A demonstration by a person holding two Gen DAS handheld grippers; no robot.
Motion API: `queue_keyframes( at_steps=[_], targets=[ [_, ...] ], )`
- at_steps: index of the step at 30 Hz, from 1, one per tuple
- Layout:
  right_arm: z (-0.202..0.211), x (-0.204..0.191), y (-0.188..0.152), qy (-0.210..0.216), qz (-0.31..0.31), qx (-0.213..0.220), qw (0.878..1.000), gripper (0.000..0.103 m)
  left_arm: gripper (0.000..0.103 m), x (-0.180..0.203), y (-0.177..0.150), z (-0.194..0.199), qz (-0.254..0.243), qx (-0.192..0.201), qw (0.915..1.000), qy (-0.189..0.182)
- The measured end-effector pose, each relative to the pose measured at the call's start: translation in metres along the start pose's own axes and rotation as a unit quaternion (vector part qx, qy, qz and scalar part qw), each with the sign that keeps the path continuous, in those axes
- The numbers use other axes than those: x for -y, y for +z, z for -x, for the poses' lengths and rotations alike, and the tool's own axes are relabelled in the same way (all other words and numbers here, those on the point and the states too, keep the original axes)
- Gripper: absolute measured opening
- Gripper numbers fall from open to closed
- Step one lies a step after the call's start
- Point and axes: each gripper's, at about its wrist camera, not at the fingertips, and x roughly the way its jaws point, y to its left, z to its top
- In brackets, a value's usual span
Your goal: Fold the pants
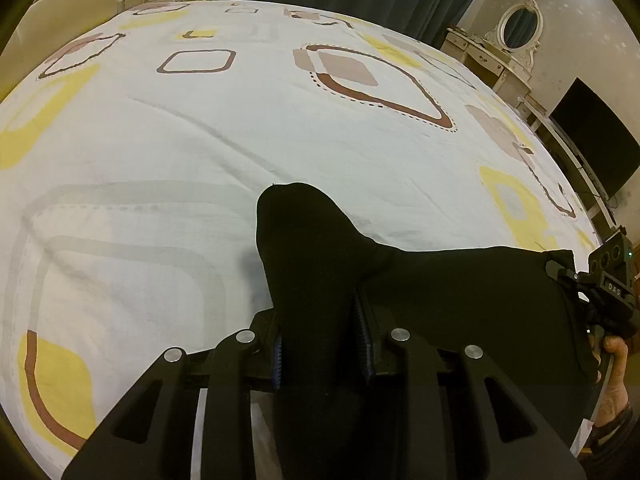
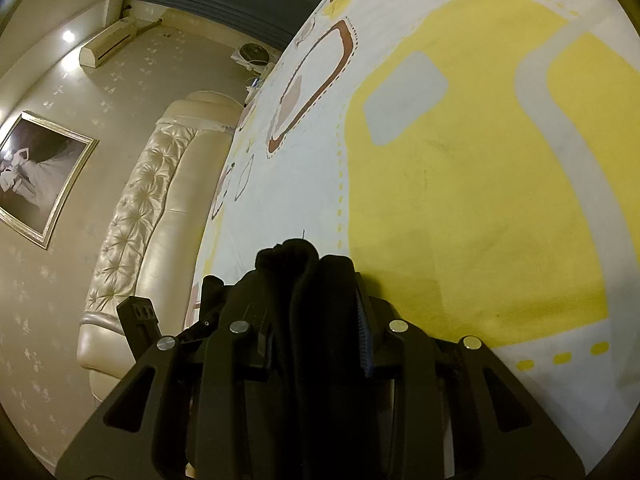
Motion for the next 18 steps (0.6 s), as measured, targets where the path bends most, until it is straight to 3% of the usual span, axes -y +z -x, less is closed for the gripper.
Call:
queue_keyframes(
  at_steps=[12, 18],
  targets=[
    [0.0, -0.001, 0.0, 0.005, -0.006, 0.001, 1.0, 0.034, 0.032, 0.003, 0.001, 0.0, -0.007, -0.004, 0.9999, 0.009],
    [0.023, -0.007, -0.013, 0.009, -0.027, 0.011, 1.0, 0.057, 0.058, -0.006, -0.012, 0.028, 0.009, 0.007, 0.9999, -0.001]
  ],
)
